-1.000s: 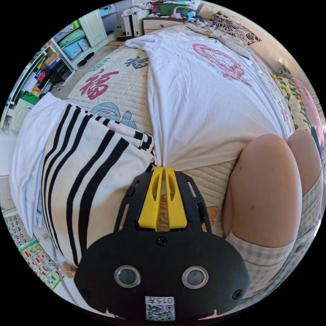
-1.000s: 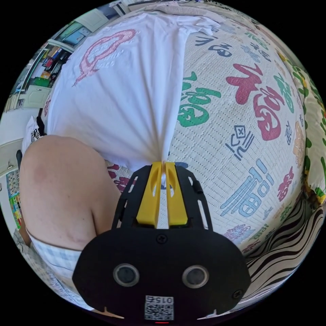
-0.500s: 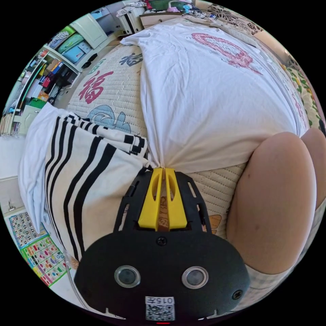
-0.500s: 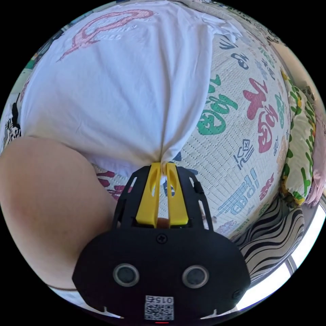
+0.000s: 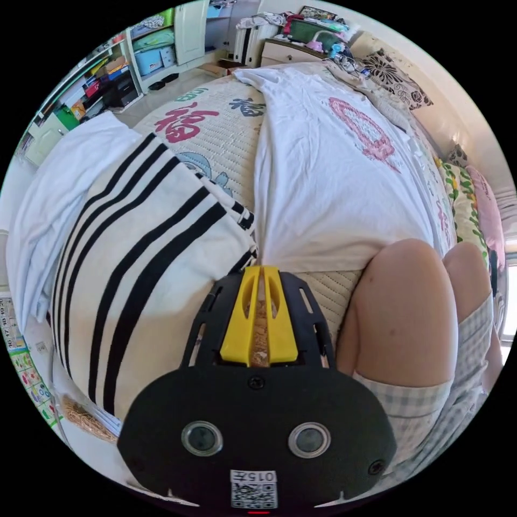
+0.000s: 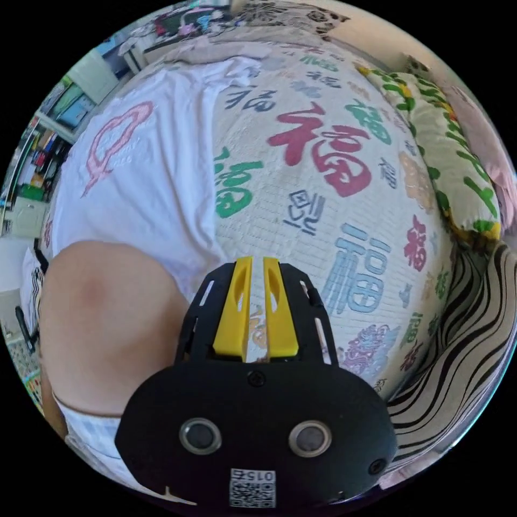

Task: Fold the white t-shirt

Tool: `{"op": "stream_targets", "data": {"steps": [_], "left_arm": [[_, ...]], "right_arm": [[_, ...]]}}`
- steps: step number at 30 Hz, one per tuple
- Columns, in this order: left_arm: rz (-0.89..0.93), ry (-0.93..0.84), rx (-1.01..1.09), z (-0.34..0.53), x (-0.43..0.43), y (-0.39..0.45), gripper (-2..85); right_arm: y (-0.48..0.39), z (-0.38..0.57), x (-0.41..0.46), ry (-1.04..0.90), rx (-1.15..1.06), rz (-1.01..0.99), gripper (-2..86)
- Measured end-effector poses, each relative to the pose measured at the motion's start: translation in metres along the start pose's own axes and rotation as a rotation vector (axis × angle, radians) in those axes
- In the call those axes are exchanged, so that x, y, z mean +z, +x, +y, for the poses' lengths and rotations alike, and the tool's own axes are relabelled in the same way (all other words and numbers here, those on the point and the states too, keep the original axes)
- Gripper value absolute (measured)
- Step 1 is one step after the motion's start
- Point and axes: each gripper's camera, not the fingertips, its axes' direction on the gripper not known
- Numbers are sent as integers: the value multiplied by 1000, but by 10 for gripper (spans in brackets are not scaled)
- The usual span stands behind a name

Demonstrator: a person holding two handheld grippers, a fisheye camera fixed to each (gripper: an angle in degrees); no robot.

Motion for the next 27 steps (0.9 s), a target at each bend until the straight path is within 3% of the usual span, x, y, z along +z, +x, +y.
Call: {"op": "stream_targets", "data": {"steps": [4,7,12,19,23,27], "left_arm": [[-139,41,65,-8,-31,22,12],[-204,168,145,-36,-64,59,33],[-39,321,288,-124,-88,165,73],[136,342,567,-277,-49,386,77],[105,256,706,-348,-3,495,80],[-40,111,925,-404,63,607,76]], "right_arm": [[62,-8,-57,236,219,-53,51],[75,-23,-93,436,228,-94,58],[60,-83,-101,599,107,-214,61],[52,-186,-63,529,27,-380,58],[60,-231,-52,494,12,-424,66],[70,-271,-37,387,-19,-486,68]]}}
